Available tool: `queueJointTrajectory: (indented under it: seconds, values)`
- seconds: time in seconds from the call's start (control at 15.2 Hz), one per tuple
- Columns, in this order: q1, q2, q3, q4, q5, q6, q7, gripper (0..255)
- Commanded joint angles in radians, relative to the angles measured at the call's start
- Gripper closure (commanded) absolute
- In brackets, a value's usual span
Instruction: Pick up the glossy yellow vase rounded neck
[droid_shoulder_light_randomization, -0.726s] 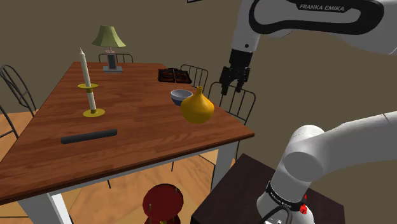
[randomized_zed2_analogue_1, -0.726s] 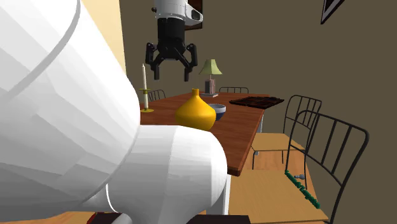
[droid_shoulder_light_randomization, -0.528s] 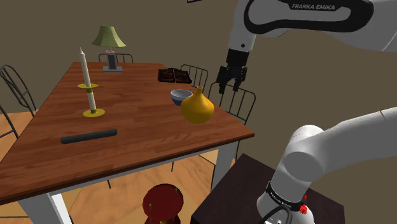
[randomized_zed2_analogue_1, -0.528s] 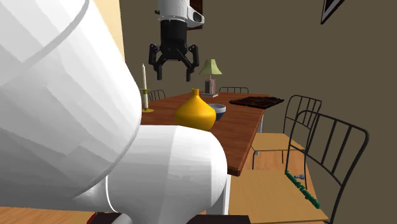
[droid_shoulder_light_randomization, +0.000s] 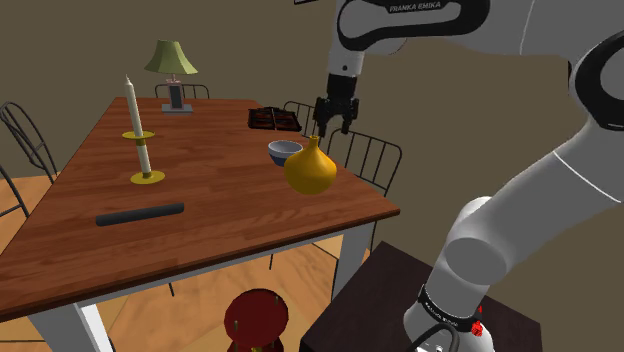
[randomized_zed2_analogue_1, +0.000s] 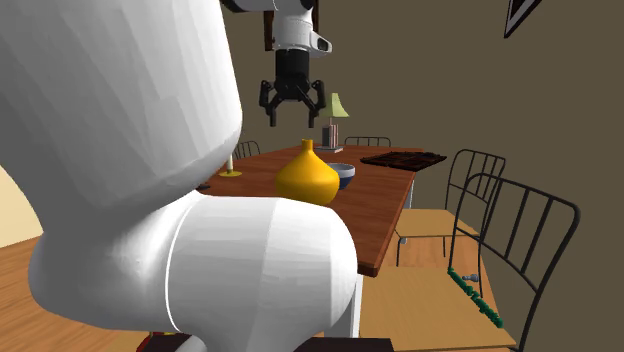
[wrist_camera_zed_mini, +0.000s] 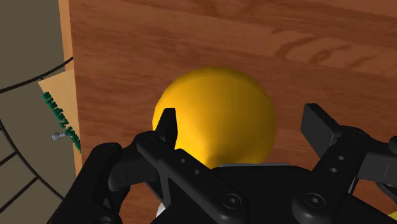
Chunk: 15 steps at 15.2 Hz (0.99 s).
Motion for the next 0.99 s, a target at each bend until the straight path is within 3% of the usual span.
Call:
queueJointTrajectory:
  seconds: [0.0, 0.4, 0.92]
  values:
    - [-0.005, 0.087, -0.008, 0.064, -0.005, 0.014, -0.006, 0]
    - [-0.016, 0.325, -0.027, 0.29, -0.009, 0.002, -0.016, 0]
    - [-0.017, 0.323, -0.027, 0.186, -0.009, 0.104, -0.016, 0]
